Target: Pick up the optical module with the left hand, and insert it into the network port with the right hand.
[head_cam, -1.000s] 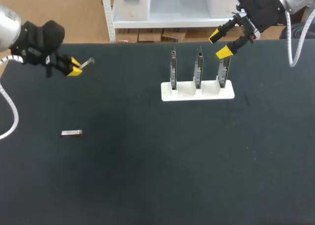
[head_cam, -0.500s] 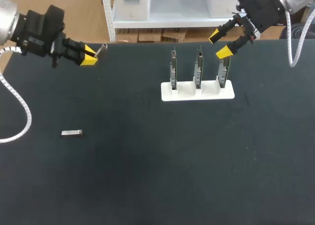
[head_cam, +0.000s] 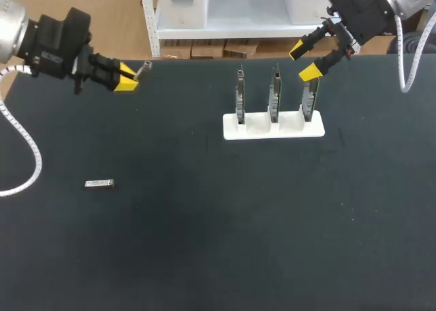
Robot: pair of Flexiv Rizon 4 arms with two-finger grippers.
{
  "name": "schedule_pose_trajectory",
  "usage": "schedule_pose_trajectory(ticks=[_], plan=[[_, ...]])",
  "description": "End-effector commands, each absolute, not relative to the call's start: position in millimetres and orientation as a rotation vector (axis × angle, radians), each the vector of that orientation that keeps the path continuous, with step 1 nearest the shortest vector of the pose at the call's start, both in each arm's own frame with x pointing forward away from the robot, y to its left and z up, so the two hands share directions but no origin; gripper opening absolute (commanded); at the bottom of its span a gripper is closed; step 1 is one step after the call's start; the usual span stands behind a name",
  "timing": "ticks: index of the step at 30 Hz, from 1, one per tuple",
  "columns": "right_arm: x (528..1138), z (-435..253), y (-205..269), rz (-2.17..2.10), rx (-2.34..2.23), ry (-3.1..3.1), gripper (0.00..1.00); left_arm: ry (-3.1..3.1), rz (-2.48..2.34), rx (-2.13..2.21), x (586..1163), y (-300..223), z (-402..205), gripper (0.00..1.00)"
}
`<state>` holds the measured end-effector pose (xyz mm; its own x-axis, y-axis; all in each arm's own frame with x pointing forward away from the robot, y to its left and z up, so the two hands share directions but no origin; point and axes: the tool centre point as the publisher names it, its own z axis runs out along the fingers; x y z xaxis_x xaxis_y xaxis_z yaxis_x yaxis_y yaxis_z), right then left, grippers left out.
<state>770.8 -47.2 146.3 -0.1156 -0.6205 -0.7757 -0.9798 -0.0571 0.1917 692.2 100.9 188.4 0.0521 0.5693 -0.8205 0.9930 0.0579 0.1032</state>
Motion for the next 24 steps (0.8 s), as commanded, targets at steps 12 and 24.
schedule_pose_trajectory(ticks=[12, 24], plan=[[770.9, 146.2, -47.5, 1.036, -1.701, 1.764, 1.00, 1.277, -1.061, 1.606, 671.7, -27.5, 233.4, 0.00], [770.9, 146.2, -47.5, 1.036, -1.701, 1.764, 1.00, 1.297, -0.989, 1.632, 678.8, -29.8, 225.6, 0.00]])
